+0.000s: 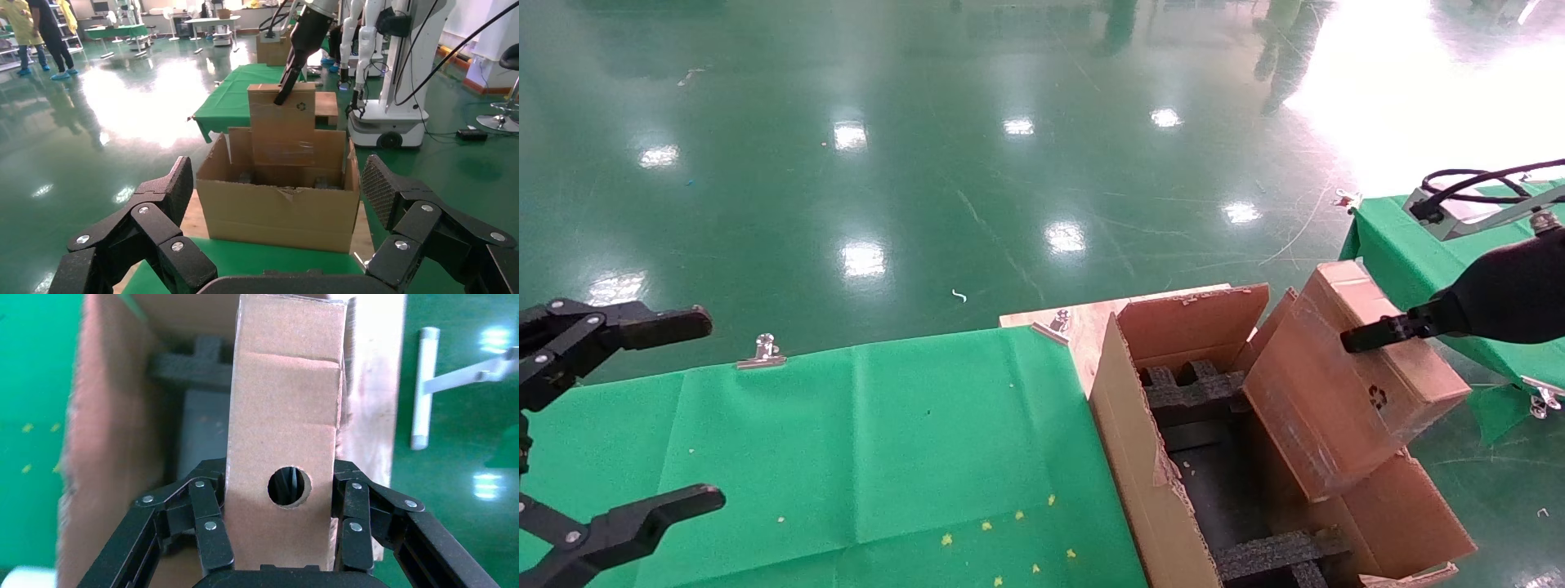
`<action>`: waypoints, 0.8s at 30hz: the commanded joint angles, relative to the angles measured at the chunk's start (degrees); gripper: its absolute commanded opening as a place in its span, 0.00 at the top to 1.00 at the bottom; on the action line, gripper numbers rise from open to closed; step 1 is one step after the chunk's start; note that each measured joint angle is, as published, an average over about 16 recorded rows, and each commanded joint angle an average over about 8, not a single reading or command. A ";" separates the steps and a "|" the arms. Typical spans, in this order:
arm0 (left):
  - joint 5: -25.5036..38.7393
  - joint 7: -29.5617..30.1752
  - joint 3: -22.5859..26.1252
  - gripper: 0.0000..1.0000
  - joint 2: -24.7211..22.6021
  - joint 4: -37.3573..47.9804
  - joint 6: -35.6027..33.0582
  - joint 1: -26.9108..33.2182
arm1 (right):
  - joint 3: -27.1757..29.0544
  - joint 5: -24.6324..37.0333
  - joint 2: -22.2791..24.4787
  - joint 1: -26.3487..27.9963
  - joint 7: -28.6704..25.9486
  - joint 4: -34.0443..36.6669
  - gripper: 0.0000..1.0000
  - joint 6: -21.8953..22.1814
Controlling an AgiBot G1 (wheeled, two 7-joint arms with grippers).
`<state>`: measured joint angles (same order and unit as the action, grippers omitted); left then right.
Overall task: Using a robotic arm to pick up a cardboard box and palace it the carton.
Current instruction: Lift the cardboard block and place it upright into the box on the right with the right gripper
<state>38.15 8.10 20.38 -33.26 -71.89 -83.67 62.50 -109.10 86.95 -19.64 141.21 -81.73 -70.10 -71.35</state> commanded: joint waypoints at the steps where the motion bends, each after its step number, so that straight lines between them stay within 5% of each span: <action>1: 0.00 0.00 0.00 0.00 0.00 0.00 0.00 0.00 | -0.35 1.92 0.77 -0.30 -4.15 -2.88 1.00 2.07; 9: 0.00 0.00 0.00 0.00 0.00 0.00 0.00 0.00 | -1.94 6.35 2.17 -2.88 -11.17 -6.98 1.00 6.94; 24: -0.01 0.00 0.01 0.00 0.00 0.00 0.00 0.00 | -4.16 7.47 2.19 -7.97 -11.44 -7.30 1.00 12.70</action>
<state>38.14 8.10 20.39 -33.26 -71.89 -83.67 62.50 -113.27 94.44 -17.58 133.18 -93.18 -77.38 -58.57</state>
